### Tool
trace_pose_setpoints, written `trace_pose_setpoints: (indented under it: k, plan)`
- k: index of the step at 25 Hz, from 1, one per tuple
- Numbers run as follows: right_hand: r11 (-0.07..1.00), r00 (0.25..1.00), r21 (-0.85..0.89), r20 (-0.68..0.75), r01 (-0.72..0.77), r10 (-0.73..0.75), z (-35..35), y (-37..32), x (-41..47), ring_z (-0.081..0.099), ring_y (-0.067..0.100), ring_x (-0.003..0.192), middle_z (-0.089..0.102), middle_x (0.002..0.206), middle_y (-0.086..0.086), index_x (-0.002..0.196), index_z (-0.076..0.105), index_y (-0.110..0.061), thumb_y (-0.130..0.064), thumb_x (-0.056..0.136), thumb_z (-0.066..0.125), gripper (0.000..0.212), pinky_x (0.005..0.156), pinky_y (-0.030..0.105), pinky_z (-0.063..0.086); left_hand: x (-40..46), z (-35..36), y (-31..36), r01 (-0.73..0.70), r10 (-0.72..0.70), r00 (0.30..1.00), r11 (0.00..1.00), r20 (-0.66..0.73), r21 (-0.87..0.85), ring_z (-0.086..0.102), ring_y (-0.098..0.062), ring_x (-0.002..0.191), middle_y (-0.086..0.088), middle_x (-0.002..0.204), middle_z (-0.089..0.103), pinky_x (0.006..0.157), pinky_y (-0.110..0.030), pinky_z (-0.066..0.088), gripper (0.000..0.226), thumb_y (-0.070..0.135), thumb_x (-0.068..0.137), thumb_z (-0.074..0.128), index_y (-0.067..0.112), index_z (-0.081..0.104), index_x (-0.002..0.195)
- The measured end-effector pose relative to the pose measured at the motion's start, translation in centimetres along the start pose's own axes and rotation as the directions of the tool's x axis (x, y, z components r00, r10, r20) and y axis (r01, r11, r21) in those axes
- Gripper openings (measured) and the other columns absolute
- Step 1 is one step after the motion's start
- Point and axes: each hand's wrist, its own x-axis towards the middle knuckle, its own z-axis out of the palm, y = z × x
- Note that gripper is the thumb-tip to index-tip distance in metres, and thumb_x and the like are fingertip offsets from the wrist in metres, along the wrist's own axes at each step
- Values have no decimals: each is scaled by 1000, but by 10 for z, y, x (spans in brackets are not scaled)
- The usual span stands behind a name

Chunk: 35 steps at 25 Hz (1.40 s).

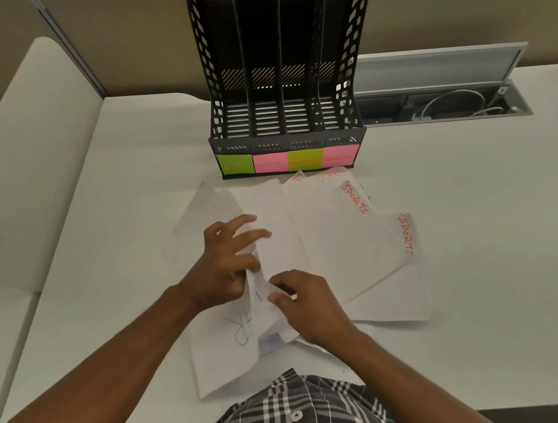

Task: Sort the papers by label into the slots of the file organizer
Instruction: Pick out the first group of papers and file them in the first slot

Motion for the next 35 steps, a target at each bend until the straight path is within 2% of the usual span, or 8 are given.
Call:
trace_pose_setpoints:
  k: [4, 7, 12, 18, 22, 27, 30, 35]
  plan:
    - [925, 969, 326, -82, -194, 232, -8, 15, 1, 70, 6, 84, 77, 95, -7, 102, 75, -25, -38, 92, 62, 20, 80, 21, 55, -19, 3, -10, 18, -20, 999, 1000, -48, -25, 64, -31, 99, 2, 83, 71, 87, -47, 33, 13, 6, 74, 62, 14, 65, 64]
    - [889, 854, -9, -285, -458, 436, -18, 40, 12, 65, 17, 106, 70, 118, 0, 125, 62, -21, -38, 94, 59, 35, 88, 25, 43, -34, 4, -25, 143, -155, 979, 985, -136, -95, 57, -25, 95, 1, 82, 65, 92, -35, 35, 27, -13, 66, 59, 10, 65, 79]
    - [795, 797, -50, -18, -604, 604, -4, 49, 24, 61, 22, 103, 65, 122, 4, 129, 55, -15, -30, 82, 71, 53, 78, 23, 38, -41, 4, -32, 152, -165, 975, 984, -151, -98, 56, -27, 93, 0, 84, 64, 86, -41, 41, 28, -10, 74, 65, 8, 74, 94]
    - [959, 973, -226, -189, -173, 131, -34, 19, 24, 64, 27, 96, 70, 107, 6, 115, 69, -16, -8, 91, 58, 27, 71, 24, 38, -20, -6, -19, 85, -102, 986, 988, -133, -127, 49, -39, 133, -15, 129, 65, 111, -49, 33, 17, -4, 78, 66, 11, 74, 82]
    - [940, 996, -329, 27, 94, -90, -67, -15, 35, 61, 19, 87, 72, 106, 2, 113, 74, -18, -7, 92, 60, 28, 66, 25, 48, 6, -16, -3, 0, -2, 996, 1000, -95, -25, 31, -34, 149, -12, 149, 52, 119, -62, 15, 12, 14, 82, 65, 22, 73, 85]
    - [992, 999, 125, 29, -18, 15, -91, -23, 41, 67, 0, 76, 72, 96, -18, 111, 75, -21, -27, 96, 61, 21, 64, 11, 51, 10, -32, -14, 29, -36, 990, 998, -140, -54, 65, -21, 94, -5, 90, 73, 119, -43, 23, 15, -1, 78, 63, 12, 70, 83]
    - [897, 915, 397, -256, -194, 311, -112, 13, 38, 73, 20, 80, 76, 87, -1, 94, 76, -20, -22, 94, 62, 14, 74, 32, 61, -17, -46, -40, 338, -420, 872, 888, -252, -311, 65, -26, 90, -11, 86, 72, 102, -36, 44, 19, -3, 80, 63, 15, 70, 85]
    - [741, 772, -220, -247, -634, 586, -95, 86, 10, 53, 35, 121, 58, 132, 15, 133, 54, -14, -36, 84, 72, 57, 101, 39, 43, -60, -58, -68, 492, -821, 537, 493, -196, -717, 65, -6, 79, 19, 81, 75, 74, -13, 53, 51, -11, 86, 64, 39, 66, 98]
